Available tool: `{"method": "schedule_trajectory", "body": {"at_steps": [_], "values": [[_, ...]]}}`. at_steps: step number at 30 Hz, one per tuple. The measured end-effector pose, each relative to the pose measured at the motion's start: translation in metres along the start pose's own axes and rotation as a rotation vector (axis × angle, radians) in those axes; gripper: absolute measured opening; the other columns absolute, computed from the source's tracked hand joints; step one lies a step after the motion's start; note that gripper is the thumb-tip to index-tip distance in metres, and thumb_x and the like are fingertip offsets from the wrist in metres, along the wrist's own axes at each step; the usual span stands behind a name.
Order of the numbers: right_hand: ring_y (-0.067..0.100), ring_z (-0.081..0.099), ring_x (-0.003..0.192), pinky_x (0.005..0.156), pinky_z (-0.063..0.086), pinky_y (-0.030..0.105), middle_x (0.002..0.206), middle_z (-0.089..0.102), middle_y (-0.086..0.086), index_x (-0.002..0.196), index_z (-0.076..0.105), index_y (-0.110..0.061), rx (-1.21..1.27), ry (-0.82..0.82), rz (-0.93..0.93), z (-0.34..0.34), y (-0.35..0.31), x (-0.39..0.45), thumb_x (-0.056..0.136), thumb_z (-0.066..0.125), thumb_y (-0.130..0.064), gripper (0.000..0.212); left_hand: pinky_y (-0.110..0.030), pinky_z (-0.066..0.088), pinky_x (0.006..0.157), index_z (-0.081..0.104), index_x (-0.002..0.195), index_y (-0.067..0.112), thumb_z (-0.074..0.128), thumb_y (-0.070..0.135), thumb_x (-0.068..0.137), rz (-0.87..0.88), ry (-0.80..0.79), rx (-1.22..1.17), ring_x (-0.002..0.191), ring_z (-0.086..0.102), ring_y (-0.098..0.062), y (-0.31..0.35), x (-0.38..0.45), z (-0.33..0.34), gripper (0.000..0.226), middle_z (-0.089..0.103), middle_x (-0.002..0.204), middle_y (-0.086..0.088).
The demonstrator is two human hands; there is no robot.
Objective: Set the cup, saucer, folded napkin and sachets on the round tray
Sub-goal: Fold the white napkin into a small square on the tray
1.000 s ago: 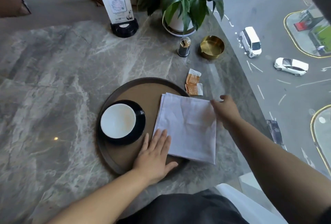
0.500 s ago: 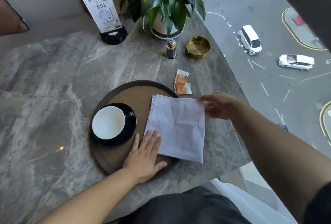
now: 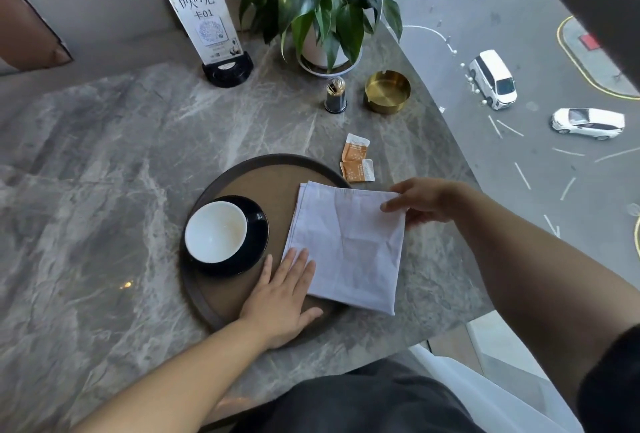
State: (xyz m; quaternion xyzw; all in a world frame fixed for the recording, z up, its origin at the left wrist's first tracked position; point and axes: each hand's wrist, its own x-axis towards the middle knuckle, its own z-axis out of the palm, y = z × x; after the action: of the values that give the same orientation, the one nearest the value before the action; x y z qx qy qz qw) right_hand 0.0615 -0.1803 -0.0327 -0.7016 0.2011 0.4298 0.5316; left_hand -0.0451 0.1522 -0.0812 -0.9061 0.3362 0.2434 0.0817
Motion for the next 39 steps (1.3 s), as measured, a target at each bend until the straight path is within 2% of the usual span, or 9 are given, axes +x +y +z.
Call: {"method": "schedule_trajectory", "body": {"at_steps": [5, 12, 18, 22, 27, 31, 34, 36, 39], "values": [[0.016, 0.067, 0.061, 0.056, 0.055, 0.026, 0.079, 0.072, 0.009, 0.092, 0.07, -0.009, -0.112, 0.022, 0.0, -0.007, -0.001, -0.001, 0.087, 0.067, -0.018, 0.011, -0.053, -0.021, 0.111, -0.026, 0.141, 0.018, -0.001, 0.07, 0.085, 0.009, 0.009, 0.003, 0.135, -0.04, -0.021, -0.002, -0.001, -0.003, 0.081, -0.031, 0.152, -0.003], [0.014, 0.062, 0.057, 0.055, 0.05, 0.023, 0.063, 0.067, 0.005, 0.072, 0.068, -0.009, -0.106, 0.118, -0.147, -0.011, 0.034, -0.021, 0.086, 0.069, -0.024, 0.021, -0.051, -0.023, 0.109, -0.013, 0.148, 0.016, -0.002, 0.071, 0.085, 0.047, 0.034, 0.028, 0.137, -0.036, -0.02, -0.009, 0.003, -0.009, 0.084, -0.023, 0.155, -0.003], [0.018, 0.062, 0.067, 0.065, 0.054, 0.029, 0.075, 0.068, 0.009, 0.088, 0.072, 0.0, 0.232, 0.345, -0.211, -0.018, 0.115, -0.063, 0.081, 0.074, -0.033, 0.034, -0.05, -0.027, 0.106, -0.002, 0.151, 0.014, -0.002, 0.07, 0.084, 0.162, 0.087, 0.07, 0.135, -0.036, -0.02, 0.003, 0.04, -0.05, 0.087, -0.018, 0.156, -0.003], [0.022, 0.066, 0.065, 0.06, 0.056, 0.03, 0.075, 0.071, 0.013, 0.082, 0.073, -0.001, 0.48, 0.546, -0.147, -0.009, 0.177, -0.095, 0.077, 0.075, -0.031, 0.03, -0.05, -0.017, 0.111, 0.001, 0.151, 0.012, 0.008, 0.065, 0.088, 0.281, 0.154, 0.058, 0.145, -0.018, -0.023, 0.055, 0.059, -0.075, 0.082, -0.008, 0.16, -0.007], [0.019, 0.058, 0.054, 0.057, 0.055, 0.028, 0.061, 0.059, 0.011, 0.07, 0.064, 0.0, 0.666, 0.797, -0.087, 0.028, 0.227, -0.111, 0.086, 0.068, -0.022, 0.028, -0.049, -0.008, 0.114, 0.001, 0.15, 0.011, 0.024, 0.059, 0.094, 0.469, 0.09, 0.031, 0.146, -0.01, -0.026, 0.138, 0.049, -0.054, 0.078, -0.005, 0.16, -0.011], [0.02, 0.058, 0.056, 0.06, 0.055, 0.034, 0.064, 0.059, 0.014, 0.075, 0.062, 0.005, 0.721, 0.826, -0.037, 0.062, 0.24, -0.123, 0.088, 0.067, -0.024, 0.032, -0.051, -0.01, 0.114, 0.001, 0.15, 0.009, 0.031, 0.057, 0.093, 0.471, 0.042, 0.104, 0.146, -0.011, -0.028, 0.15, 0.043, -0.03, 0.08, -0.007, 0.16, -0.012], [0.019, 0.06, 0.058, 0.067, 0.055, 0.046, 0.07, 0.061, 0.014, 0.082, 0.063, 0.006, 0.553, 0.764, -0.005, 0.074, 0.244, -0.133, 0.089, 0.066, -0.025, 0.032, -0.052, -0.011, 0.113, 0.001, 0.15, 0.008, 0.03, 0.06, 0.092, 0.488, 0.047, 0.175, 0.145, -0.013, -0.03, 0.138, 0.04, -0.019, 0.083, -0.009, 0.159, -0.014], [0.016, 0.064, 0.069, 0.072, 0.055, 0.045, 0.082, 0.066, 0.007, 0.091, 0.061, -0.005, 0.227, 0.81, -0.031, 0.077, 0.249, -0.14, 0.084, 0.072, -0.029, 0.027, -0.054, 0.006, 0.114, 0.02, 0.149, 0.008, 0.038, 0.065, 0.087, 0.504, 0.081, 0.201, 0.146, 0.007, -0.031, 0.132, 0.037, -0.02, 0.086, 0.011, 0.158, -0.015], [0.028, 0.055, 0.109, 0.091, 0.048, 0.043, 0.124, 0.055, 0.013, 0.125, 0.051, -0.011, -0.477, 1.028, -0.317, 0.077, 0.265, -0.14, 0.063, 0.087, -0.039, 0.078, -0.055, 0.029, 0.109, 0.045, 0.138, 0.006, 0.055, 0.069, 0.074, 0.477, 0.133, 0.172, 0.138, 0.034, -0.031, 0.131, 0.031, -0.021, 0.091, 0.039, 0.148, -0.017]]}}
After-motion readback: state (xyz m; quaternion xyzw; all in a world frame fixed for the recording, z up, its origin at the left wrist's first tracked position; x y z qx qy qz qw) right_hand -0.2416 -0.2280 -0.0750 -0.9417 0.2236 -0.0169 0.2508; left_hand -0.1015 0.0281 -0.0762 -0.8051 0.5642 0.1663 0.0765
